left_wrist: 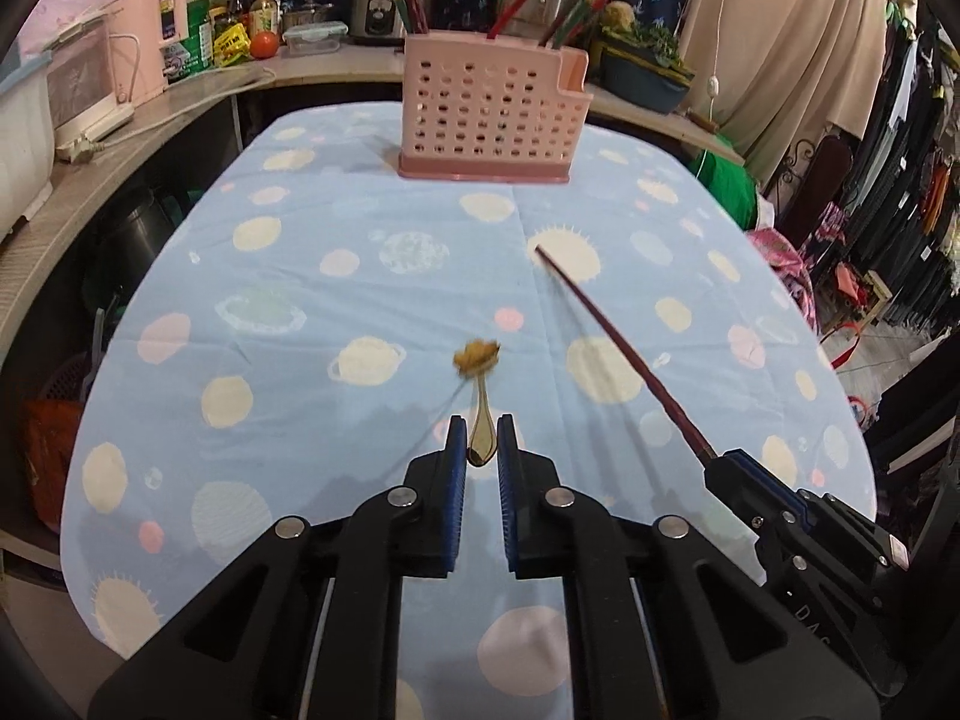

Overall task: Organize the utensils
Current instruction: 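Grasp the last dark-red chopstick with the right tool while the left tool grasps the gold spoon, then lift the chopstick and gold spoon and lower them into the pink holder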

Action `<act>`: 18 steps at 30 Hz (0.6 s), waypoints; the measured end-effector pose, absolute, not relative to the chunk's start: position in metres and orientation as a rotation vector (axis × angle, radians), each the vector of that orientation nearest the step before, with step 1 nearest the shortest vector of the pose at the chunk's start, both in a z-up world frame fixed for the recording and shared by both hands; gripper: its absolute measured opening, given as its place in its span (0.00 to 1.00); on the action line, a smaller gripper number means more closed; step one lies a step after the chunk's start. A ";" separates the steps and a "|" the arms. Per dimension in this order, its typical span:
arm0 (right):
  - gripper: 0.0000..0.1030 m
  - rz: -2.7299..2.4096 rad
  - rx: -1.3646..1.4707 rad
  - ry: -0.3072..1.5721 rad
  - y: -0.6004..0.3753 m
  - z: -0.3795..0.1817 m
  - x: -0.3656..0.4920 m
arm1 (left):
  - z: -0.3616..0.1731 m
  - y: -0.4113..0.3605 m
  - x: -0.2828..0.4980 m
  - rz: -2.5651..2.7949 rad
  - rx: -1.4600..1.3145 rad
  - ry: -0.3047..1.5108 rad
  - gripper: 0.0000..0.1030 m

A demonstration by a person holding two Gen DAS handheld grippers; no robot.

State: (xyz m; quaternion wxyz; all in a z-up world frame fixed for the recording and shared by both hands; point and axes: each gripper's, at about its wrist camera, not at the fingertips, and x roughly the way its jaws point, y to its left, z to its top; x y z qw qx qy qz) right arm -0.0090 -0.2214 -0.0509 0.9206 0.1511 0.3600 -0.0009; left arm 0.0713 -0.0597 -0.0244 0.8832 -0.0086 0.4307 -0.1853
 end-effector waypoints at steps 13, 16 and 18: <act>0.07 0.019 0.401 0.580 -0.250 0.016 0.004 | 0.020 -0.052 0.089 -0.407 -0.071 0.828 0.01; 0.07 0.018 0.403 0.546 -0.257 0.030 0.012 | 0.029 -0.048 0.096 -0.417 -0.094 0.831 0.01; 0.07 0.018 0.406 0.521 -0.262 0.041 0.017 | 0.036 -0.047 0.101 -0.414 -0.098 0.822 0.01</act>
